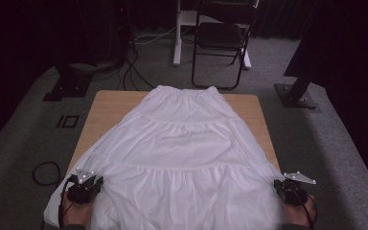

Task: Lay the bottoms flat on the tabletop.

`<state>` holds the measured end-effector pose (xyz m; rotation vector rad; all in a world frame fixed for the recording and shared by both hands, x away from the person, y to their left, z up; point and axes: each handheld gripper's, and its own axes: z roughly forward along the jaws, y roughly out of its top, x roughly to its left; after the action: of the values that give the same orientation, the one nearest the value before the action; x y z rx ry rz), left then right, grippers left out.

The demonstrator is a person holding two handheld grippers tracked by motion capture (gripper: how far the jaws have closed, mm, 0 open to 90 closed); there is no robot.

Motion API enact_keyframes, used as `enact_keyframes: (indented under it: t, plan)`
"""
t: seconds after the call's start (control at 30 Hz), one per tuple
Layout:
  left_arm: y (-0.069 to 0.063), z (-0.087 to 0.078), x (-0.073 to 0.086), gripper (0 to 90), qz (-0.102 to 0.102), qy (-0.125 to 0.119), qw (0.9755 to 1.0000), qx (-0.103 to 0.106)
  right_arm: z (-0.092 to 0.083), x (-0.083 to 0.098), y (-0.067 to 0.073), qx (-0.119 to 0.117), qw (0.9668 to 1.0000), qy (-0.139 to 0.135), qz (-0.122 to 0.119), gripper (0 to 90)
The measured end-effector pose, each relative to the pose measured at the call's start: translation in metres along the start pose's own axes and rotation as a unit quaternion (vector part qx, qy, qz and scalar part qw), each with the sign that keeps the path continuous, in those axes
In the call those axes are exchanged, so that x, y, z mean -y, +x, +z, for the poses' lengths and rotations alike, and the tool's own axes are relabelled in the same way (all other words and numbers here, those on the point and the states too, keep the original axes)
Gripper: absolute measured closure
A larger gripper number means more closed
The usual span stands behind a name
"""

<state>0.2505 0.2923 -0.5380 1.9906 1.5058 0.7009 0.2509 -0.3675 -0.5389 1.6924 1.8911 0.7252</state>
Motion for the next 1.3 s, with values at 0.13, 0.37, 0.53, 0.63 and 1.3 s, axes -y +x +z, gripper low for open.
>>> enact_keyframes:
  t: [0.13,0.37,0.53,0.63,1.3]
  plan:
    - [-0.001,-0.001,0.0,86.0,0.012,0.008,0.9999,-0.007,-0.002,-0.001,-0.007,0.042,0.9991,-0.002,0.006,89.2]
    - [0.004,-0.005,0.001,80.8,-0.006,0.018,0.9996,-0.022,-0.014,0.0,-0.012,0.094,0.9952,-0.017,0.021,78.5]
    - [-0.002,-0.019,0.006,61.6,-0.022,-0.006,0.999,0.037,-0.03,0.005,0.016,0.002,0.9979,-0.061,-0.023,50.1]
    - [-0.006,-0.025,0.014,57.5,-0.019,0.0,0.9986,0.049,-0.026,0.011,0.03,-0.033,0.9978,-0.043,-0.038,44.8]
    - [0.007,-0.028,0.028,63.9,-0.045,0.013,0.9987,0.018,-0.021,0.016,0.009,0.044,0.9989,-0.002,-0.018,80.7]
